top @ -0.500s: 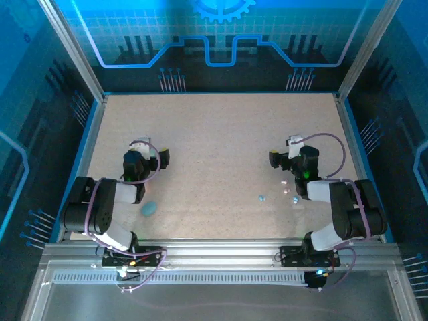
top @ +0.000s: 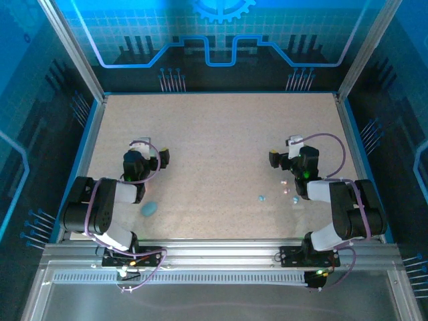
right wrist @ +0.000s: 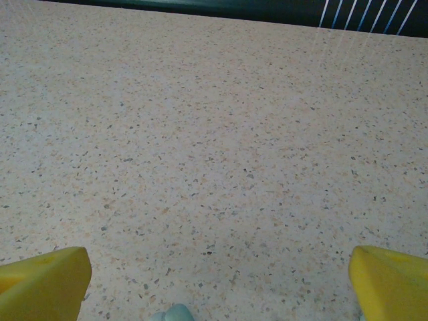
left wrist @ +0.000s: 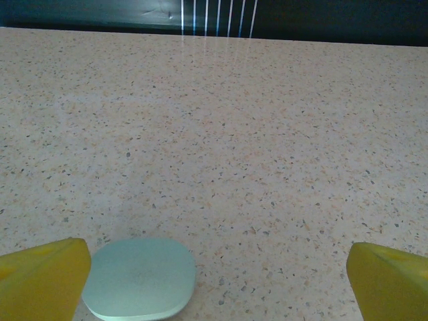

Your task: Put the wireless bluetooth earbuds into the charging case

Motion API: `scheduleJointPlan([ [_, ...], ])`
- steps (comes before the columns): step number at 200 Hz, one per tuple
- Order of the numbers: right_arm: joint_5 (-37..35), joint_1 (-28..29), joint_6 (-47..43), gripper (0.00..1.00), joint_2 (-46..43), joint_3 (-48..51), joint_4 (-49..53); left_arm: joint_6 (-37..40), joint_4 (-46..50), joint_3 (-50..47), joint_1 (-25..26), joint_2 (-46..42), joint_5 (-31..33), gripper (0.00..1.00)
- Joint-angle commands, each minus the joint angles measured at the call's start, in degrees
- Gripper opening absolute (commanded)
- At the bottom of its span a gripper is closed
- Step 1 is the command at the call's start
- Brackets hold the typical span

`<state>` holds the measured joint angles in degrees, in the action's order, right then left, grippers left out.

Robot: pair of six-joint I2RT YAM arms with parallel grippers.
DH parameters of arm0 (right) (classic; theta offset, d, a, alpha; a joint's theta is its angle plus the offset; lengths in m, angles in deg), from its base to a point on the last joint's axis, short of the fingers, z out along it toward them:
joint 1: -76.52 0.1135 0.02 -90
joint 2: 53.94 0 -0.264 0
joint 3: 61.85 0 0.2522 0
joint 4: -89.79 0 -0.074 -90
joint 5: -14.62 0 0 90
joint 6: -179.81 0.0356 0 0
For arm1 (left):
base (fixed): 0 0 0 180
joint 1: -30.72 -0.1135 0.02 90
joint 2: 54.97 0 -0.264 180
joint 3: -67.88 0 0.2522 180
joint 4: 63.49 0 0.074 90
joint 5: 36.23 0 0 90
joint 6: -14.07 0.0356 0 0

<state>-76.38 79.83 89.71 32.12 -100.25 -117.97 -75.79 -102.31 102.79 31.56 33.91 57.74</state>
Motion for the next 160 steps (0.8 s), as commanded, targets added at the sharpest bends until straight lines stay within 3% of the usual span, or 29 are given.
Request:
scheduleJointPlan([
  [1, 0.49, -0.61, -0.78, 1.00, 0.12, -0.56, -0.82, 0.56, -0.17, 0.88, -0.58, 0.06, -1.11, 0.99],
  [120, 1.15, -0.85, -0.72, 0.98, -0.01, -0.54, -0.90, -0.34, -0.89, 0.49, -1.29, -0.07, -1.45, 0.99],
  [146, -2.11, 0.95, -1.66, 0.95, -2.58, -1.73, 3.11, -0.56, -2.53, -1.33, -1.28, -1.99, -1.16, 0.99],
  [160, -3.28, 1.13, -0.76, 0.96, -5.79, -4.99, 11.52, -1.15, 1.39, -0.48, -1.41, -4.81, 0.73, 0.99],
])
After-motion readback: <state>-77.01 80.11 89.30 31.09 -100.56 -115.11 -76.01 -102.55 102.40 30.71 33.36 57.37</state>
